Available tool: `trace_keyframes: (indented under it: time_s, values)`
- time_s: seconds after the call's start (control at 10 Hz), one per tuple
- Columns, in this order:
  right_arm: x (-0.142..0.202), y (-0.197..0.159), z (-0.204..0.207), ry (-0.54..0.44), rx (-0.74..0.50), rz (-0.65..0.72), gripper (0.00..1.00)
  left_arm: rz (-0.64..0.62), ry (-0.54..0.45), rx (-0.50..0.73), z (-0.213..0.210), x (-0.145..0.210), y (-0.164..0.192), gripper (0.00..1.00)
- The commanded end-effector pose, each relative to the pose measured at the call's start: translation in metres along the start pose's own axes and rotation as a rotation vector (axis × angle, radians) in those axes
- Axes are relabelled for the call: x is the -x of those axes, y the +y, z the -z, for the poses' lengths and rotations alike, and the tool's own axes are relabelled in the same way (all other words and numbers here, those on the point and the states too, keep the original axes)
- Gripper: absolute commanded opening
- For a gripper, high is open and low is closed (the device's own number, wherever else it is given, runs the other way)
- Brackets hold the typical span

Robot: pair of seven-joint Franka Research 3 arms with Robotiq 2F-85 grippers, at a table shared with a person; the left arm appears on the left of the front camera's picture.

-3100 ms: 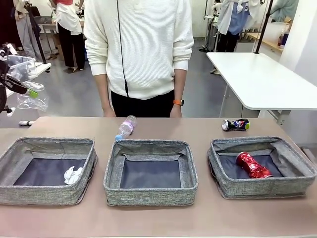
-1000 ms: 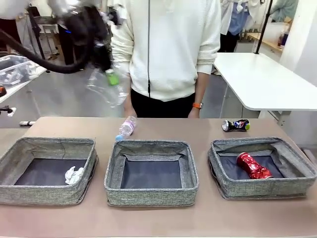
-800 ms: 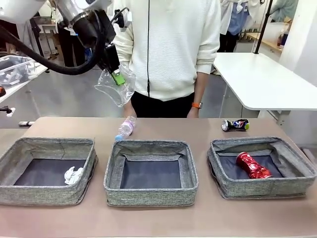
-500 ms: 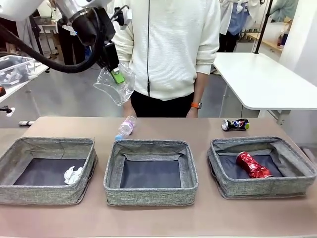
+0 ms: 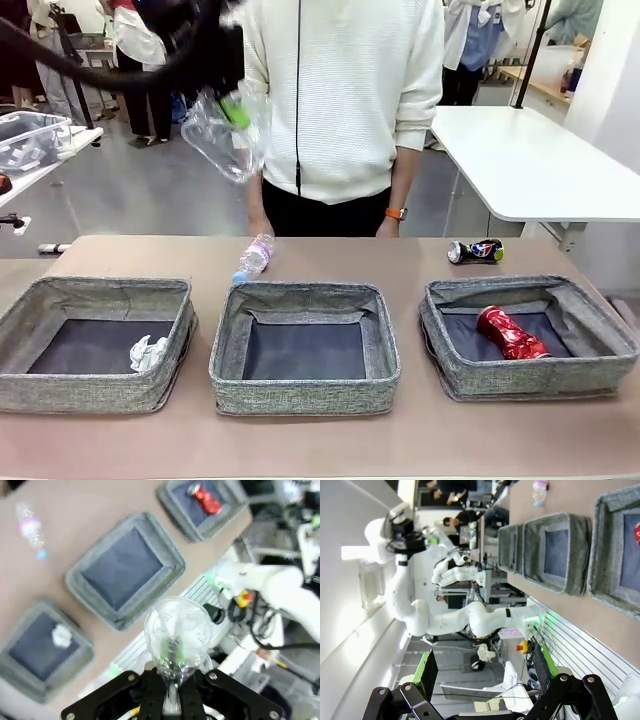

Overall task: Sort the waste into the appropriate baskets.
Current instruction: Pick up the waste item pointed out by the person.

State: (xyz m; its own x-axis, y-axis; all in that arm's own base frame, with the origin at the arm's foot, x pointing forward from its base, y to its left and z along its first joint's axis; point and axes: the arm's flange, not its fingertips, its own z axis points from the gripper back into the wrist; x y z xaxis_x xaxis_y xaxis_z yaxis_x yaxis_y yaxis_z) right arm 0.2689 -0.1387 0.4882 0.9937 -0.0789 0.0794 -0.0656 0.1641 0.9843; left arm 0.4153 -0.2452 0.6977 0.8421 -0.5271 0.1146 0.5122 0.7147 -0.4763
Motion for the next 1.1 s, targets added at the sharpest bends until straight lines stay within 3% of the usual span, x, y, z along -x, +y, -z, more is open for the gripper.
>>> trace_keyframes:
  time_s: [0.0, 0.1, 0.3, 0.6, 1.0]
  values:
    - [-0.001, 0.002, 0.002, -0.011, -0.009, -0.012, 1.00, -0.155, 0.056, -0.111, -0.004, 0.013, -0.035, 0.01]
    - [-0.001, 0.002, 0.002, -0.011, -0.009, -0.012, 1.00, -0.260, 0.056, -0.144, -0.004, 0.016, -0.046, 0.01]
    - [-0.001, 0.002, 0.002, -0.011, -0.009, -0.012, 1.00, -0.281, 0.074, -0.197, -0.002, 0.007, -0.070, 0.01]
    - [-0.001, 0.002, 0.002, -0.011, -0.009, -0.012, 1.00, -0.380, 0.074, -0.263, -0.040, -0.035, -0.096, 0.01]
    - [-0.001, 0.002, 0.002, -0.011, -0.009, -0.012, 1.00, -0.430, 0.098, -0.238, -0.058, -0.078, -0.095, 0.01]
